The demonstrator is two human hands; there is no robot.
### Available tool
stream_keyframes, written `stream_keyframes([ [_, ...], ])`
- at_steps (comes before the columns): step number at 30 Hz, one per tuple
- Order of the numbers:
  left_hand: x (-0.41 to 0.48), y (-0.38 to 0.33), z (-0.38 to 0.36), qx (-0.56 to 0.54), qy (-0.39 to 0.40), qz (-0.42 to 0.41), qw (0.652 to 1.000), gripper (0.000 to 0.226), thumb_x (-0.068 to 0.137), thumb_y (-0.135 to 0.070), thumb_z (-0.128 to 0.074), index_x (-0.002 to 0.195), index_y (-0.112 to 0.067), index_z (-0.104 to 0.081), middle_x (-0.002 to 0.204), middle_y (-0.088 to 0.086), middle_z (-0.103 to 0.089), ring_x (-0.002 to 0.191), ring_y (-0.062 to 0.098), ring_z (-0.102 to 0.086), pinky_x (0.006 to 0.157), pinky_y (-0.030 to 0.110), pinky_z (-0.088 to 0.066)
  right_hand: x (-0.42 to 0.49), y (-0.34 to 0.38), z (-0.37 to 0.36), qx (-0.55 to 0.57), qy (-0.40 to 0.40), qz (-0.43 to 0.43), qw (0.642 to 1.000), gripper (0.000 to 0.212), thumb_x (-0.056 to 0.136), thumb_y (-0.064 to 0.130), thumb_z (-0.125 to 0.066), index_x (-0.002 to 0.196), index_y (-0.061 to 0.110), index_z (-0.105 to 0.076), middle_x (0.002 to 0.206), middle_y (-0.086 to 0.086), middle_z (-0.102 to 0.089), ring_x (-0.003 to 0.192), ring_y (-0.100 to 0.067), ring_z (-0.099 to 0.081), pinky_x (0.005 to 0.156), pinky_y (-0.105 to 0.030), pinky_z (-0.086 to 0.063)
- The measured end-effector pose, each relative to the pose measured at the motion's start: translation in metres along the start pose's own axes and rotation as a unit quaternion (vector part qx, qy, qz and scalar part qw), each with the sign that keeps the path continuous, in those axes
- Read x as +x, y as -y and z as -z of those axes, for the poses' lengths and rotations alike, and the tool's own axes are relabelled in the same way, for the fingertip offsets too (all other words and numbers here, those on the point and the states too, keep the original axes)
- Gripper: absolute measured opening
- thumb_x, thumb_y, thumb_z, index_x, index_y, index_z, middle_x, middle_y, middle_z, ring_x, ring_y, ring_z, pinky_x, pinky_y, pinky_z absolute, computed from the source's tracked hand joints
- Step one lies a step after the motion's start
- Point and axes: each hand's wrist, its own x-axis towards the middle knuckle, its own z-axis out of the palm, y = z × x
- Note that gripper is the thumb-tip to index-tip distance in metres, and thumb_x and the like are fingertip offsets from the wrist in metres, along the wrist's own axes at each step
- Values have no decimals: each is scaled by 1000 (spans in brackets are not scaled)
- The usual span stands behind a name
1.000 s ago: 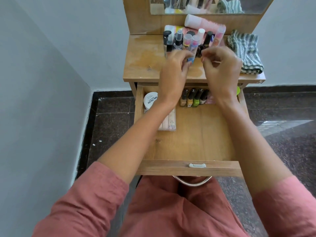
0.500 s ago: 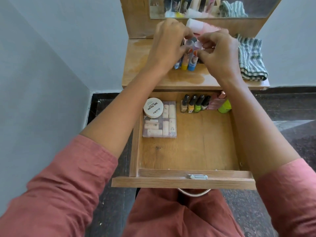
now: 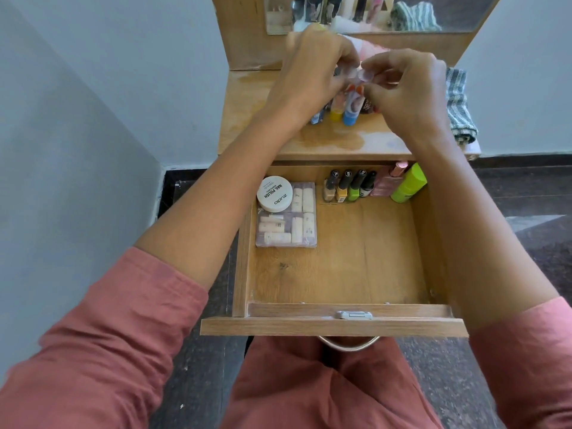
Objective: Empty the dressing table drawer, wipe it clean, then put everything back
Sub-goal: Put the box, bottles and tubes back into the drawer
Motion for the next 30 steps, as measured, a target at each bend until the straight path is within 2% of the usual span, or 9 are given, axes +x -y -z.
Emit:
stream_keyframes([
  [3, -5, -9, 4, -21, -21, -15, 999, 19, 84, -23, -63, 101, -15, -68, 101, -2, -67, 100, 12, -56, 91, 21, -42, -7, 4, 15, 7, -1, -6, 1000, 23, 76, 8, -63, 97, 10, -70, 85, 4, -62, 60, 9, -52, 66, -6, -46],
  [5, -11, -16, 6, -42, -26, -19, 999, 18, 84, -20, -62, 100, -13, -69, 99, -1, -67, 90, 5, -53, 76, 3, -35, -15, 7, 25, 4, 1, -3, 1000, 21, 76, 9, -64, 97, 11, -70, 87, 4, -63, 62, 7, -53, 66, -6, -46],
  [10, -33, -33, 3, -92, -31, -17, 995, 15, 81, -18, -66, 93, -11, -70, 87, -8, -64, 78, -1, -52, 62, 0, -34, -39, 7, 41, 0, 2, 0, 1000, 21, 77, 10, -66, 97, 13, -70, 87, 7, -62, 61, 14, -53, 67, -4, -46],
  [12, -42, -39, -1, -106, -22, -15, 994, 15, 80, -18, -67, 93, -13, -70, 83, -10, -60, 74, -2, -51, 64, 2, -36, -50, 5, 45, -2, 5, 2, 1000, 21, 77, 10, -66, 97, 14, -69, 88, 7, -62, 62, 15, -54, 67, -3, -45],
  [16, -58, -48, -14, -135, 2, -2, 991, 18, 78, -14, -69, 96, -11, -70, 89, 0, -68, 78, 8, -60, 76, 22, -51, -71, -6, 50, -8, 15, -8, 1000, 24, 78, 12, -69, 102, 12, -68, 90, 7, -62, 65, 10, -55, 70, -4, -47],
  [19, -69, -55, -31, -139, 21, 5, 990, 20, 79, -13, -69, 98, -9, -70, 93, 3, -69, 80, 7, -59, 77, 20, -50, -85, -23, 48, -10, 31, -22, 999, 24, 79, 12, -69, 103, 10, -68, 93, 0, -65, 75, 0, -60, 72, -6, -47],
  [22, -76, -59, -55, -145, 52, 26, 988, 20, 79, -10, -68, 98, -6, -69, 94, 7, -69, 83, 15, -62, 79, 29, -51, -97, -43, 46, -11, 45, -37, 998, 21, 77, 7, -68, 98, 7, -69, 96, -8, -67, 83, -15, -62, 72, -7, -47],
  [27, -80, -64, -96, -163, 82, 65, 981, 17, 78, -6, -67, 96, -3, -68, 95, 11, -69, 86, 22, -64, 79, 36, -52, -107, -72, 43, -36, 49, -54, 997, 22, 77, 4, -68, 98, 5, -69, 99, -12, -64, 83, -17, -60, 70, -1, -44],
  [30, -79, -69, -114, -164, 83, 71, 980, 18, 79, -6, -65, 97, -3, -67, 100, 12, -66, 90, 23, -62, 79, 32, -48, -109, -87, 42, -51, 46, -53, 996, 23, 79, 2, -67, 102, 1, -67, 101, -20, -61, 85, -21, -60, 69, -9, -44],
])
